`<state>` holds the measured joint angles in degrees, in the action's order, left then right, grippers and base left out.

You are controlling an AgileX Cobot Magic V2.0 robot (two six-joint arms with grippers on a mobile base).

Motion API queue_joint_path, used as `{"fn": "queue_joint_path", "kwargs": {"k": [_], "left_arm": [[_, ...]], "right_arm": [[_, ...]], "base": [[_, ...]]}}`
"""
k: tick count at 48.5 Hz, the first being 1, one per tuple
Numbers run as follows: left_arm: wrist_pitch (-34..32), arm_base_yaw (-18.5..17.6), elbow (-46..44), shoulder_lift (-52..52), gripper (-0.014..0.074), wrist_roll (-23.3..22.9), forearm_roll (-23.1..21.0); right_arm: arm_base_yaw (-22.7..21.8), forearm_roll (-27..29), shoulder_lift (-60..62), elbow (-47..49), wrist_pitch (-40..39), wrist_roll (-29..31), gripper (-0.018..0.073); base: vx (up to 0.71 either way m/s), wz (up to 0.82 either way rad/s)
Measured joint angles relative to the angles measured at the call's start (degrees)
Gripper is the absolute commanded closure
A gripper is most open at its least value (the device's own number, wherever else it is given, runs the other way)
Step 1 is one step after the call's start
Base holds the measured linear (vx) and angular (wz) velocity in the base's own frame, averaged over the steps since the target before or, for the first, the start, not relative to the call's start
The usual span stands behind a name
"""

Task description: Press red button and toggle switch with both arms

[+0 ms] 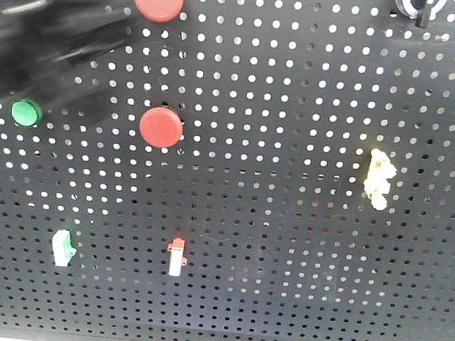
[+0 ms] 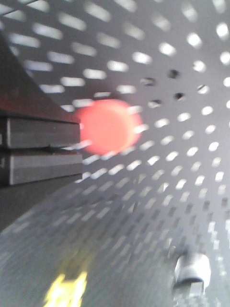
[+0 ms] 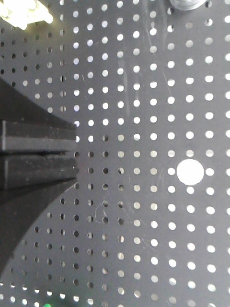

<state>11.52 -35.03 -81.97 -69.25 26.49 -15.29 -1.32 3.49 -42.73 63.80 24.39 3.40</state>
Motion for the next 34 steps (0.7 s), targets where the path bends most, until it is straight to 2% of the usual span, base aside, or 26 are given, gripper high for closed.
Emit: {"fn": "queue_joint_path", "kwargs": {"k": [16, 34], "left_arm": [[1.0, -0.4, -8.9, -7.9, 0.0594, 0.0, -0.4], [5.6, -0.1, -8.2, -4.9, 0.0594, -0.1, -0.7]], "right_arm": [[0.0, 0.0, 0.0, 0.0, 1.3, 0.0, 0.0562], [0.0, 0.1, 0.0, 0.0, 1.4, -0.6, 0.0562]], "base": [[0.0, 0.0], [0.0, 0.0]]}}
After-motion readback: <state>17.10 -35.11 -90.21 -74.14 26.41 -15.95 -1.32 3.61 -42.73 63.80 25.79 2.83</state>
